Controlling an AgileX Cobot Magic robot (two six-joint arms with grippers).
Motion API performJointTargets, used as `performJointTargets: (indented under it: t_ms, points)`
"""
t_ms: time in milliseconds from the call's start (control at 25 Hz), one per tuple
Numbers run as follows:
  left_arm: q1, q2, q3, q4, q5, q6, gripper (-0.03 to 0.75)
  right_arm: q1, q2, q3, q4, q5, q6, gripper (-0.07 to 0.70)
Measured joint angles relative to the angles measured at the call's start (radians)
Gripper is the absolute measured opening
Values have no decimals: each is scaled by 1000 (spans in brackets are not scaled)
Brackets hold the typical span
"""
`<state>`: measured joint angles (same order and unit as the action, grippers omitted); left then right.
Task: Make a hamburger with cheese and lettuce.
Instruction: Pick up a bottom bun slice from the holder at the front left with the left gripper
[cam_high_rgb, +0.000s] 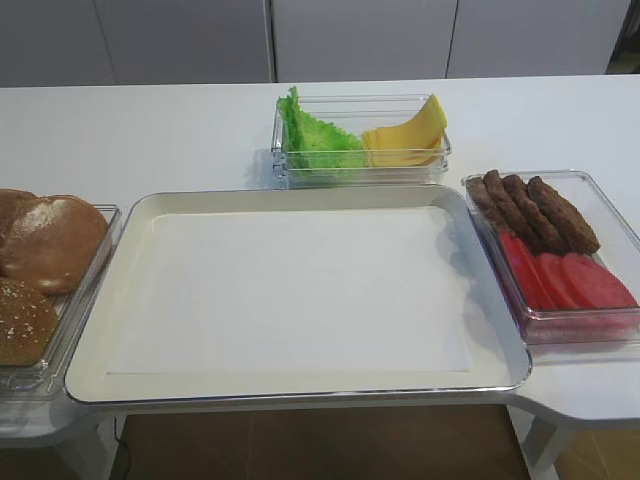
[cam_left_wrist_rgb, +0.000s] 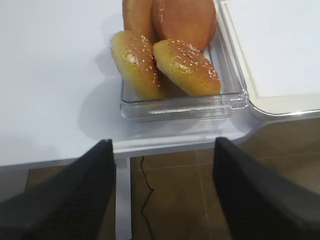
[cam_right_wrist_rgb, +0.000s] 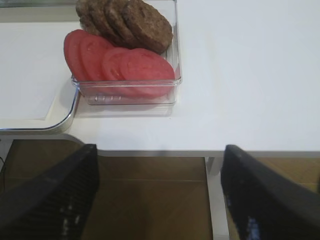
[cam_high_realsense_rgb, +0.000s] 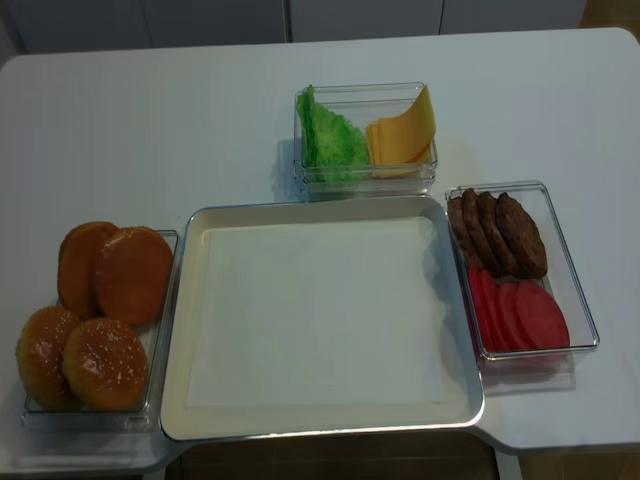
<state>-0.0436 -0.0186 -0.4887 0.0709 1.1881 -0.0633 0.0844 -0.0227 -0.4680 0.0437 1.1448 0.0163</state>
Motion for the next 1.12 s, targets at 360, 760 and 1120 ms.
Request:
performJointTargets:
  t_ms: [360,760,1120]
  points:
    - [-5,0,0,0,0,0,459,0,0,0,0,0,0,591]
    - [-5,0,0,-3,0,0,459,0,0,0,0,0,0,591]
    - [-5,0,-31,-32,-6,-9,459,0,0,0,0,0,0,591]
